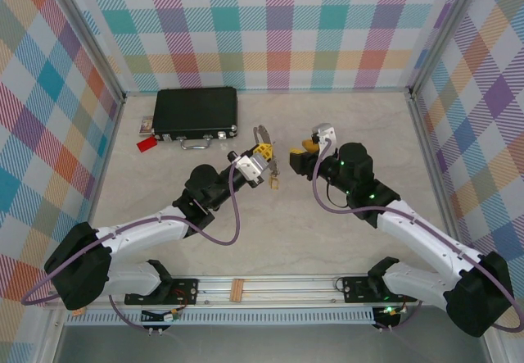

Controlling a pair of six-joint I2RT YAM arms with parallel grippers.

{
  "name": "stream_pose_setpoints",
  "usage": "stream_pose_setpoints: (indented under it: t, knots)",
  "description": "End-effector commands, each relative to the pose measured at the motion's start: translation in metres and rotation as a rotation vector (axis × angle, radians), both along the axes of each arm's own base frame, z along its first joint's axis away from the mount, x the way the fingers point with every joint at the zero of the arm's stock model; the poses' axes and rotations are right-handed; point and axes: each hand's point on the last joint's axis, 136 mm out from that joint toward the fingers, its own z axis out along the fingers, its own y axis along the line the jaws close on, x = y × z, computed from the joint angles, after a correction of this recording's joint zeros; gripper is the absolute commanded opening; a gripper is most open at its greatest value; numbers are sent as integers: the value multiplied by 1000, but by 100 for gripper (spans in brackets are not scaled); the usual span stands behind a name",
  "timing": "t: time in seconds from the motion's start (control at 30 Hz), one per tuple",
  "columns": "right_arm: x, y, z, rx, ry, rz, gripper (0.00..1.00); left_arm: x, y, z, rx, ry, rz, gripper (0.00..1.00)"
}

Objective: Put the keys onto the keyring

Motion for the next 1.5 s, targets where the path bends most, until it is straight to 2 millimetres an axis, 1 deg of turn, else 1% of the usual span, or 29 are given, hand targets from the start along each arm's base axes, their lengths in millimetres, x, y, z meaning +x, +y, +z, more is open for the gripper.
stream_pose_setpoints:
  t: [0.0,0.27,0.43,0.53,0.83,0.93,1.13,1.2,1.33,1.47]
  knots:
    - [2,1,19,18,-30,4,51,-10,3,18,-46,-67,-10,0]
    - [0,0,19,9,-43,14,51,-11,-1,14,-44,-42,-36,0]
    - [-3,2,21,-2,-88,38,54,-12,-2,14,-37,-2,-46,0]
    - [-6,2,22,-9,-119,54,54,-13,-3,14,-43,11,-57,0]
    - [-11,2,26,-23,-134,72,54,-20,-6,16,-77,77,-120,0]
    - [-16,6,28,-24,-132,113,52,-19,-5,17,-98,126,-153,0]
    - [-32,22,29,-15,-119,248,49,-24,-4,19,-115,212,-246,0]
    - [-38,27,30,3,-110,305,48,-24,-1,20,-126,240,-268,0]
    - [-40,30,32,42,-75,378,48,-24,7,23,-161,293,-325,0]
    - [-40,32,35,87,-34,438,45,-24,13,23,-209,345,-381,0]
